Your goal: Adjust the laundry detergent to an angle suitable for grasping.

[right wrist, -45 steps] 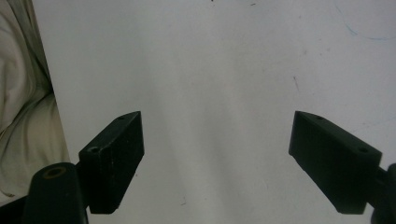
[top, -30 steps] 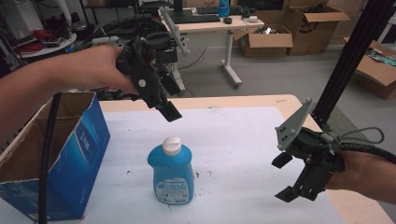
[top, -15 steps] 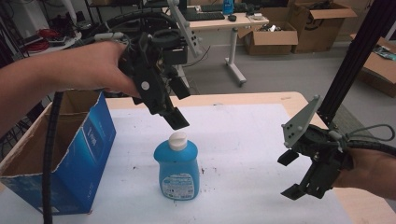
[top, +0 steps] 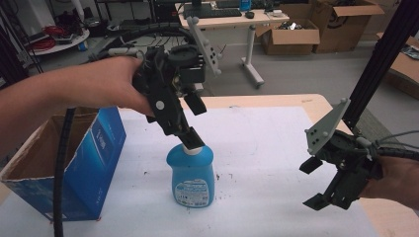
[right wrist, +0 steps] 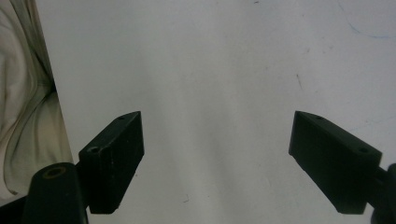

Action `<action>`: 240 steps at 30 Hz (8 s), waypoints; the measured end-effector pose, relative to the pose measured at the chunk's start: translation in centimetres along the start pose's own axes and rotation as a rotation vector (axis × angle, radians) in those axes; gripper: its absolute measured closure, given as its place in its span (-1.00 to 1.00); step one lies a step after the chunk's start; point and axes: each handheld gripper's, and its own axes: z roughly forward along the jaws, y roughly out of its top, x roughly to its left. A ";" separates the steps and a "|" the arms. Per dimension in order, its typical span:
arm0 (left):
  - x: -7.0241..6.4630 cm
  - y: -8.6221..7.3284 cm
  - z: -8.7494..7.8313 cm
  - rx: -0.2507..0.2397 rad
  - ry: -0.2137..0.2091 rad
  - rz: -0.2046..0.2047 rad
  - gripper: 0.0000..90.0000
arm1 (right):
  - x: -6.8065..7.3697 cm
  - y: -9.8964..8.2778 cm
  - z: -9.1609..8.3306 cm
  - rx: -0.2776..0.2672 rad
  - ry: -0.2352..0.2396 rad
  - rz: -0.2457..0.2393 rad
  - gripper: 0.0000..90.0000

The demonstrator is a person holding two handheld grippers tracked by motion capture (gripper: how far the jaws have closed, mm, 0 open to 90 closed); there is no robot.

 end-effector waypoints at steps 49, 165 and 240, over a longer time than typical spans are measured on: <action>-0.1 -1.9 7.2 0.150 0.009 0.008 -0.58 | 0.0 -0.4 0.7 0.009 0.012 0.011 -0.60; -0.8 -1.0 -6.8 0.124 0.323 -0.621 -0.16 | -0.1 0.7 0.2 -0.026 0.029 -0.065 -0.58; -3.6 -13.3 -15.7 0.043 0.720 -1.454 -0.16 | -0.3 2.0 0.2 0.001 0.017 -0.135 -0.58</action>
